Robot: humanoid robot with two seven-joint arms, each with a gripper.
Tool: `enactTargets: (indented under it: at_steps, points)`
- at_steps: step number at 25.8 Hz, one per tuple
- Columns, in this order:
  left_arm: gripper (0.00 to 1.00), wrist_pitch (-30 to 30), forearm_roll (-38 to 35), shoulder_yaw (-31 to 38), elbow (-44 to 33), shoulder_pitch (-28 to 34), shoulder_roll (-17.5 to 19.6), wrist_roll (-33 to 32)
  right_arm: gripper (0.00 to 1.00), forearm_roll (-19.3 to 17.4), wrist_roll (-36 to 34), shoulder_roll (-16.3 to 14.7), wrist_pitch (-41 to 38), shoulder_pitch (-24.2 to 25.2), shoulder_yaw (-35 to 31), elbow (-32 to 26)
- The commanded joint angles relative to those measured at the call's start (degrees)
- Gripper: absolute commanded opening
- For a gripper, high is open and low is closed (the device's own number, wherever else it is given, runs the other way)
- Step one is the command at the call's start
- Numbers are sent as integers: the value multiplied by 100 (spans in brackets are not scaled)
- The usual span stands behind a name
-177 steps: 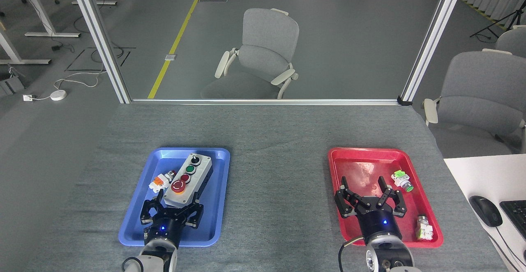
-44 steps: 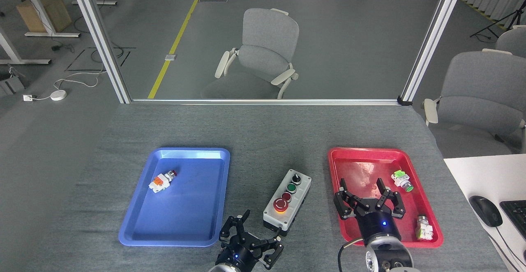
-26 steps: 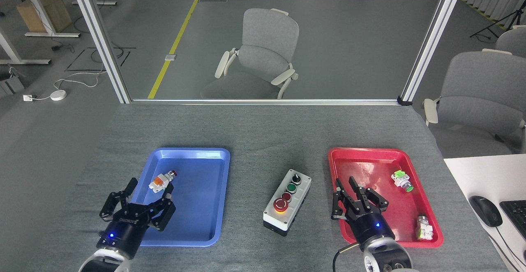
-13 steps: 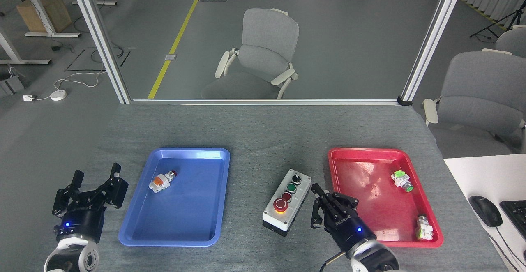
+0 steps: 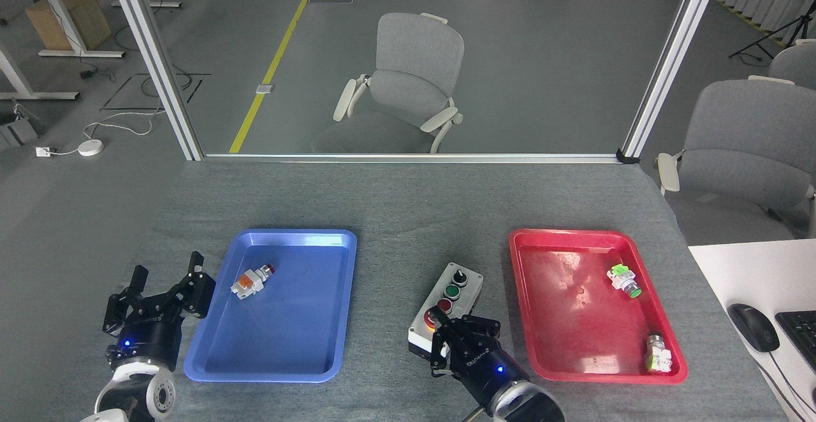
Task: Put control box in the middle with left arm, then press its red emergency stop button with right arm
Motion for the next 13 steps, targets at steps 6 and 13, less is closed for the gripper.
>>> enactTargets:
  at_steps: [6, 13]
  points:
    - [98, 50, -28, -9, -150, 136, 21, 16, 0, 219, 0, 2, 582, -37, 125, 131]
    - [98, 50, -45, -9, -273, 267, 82, 16, 0, 236, -18, -68, 653, -72, 72, 360]
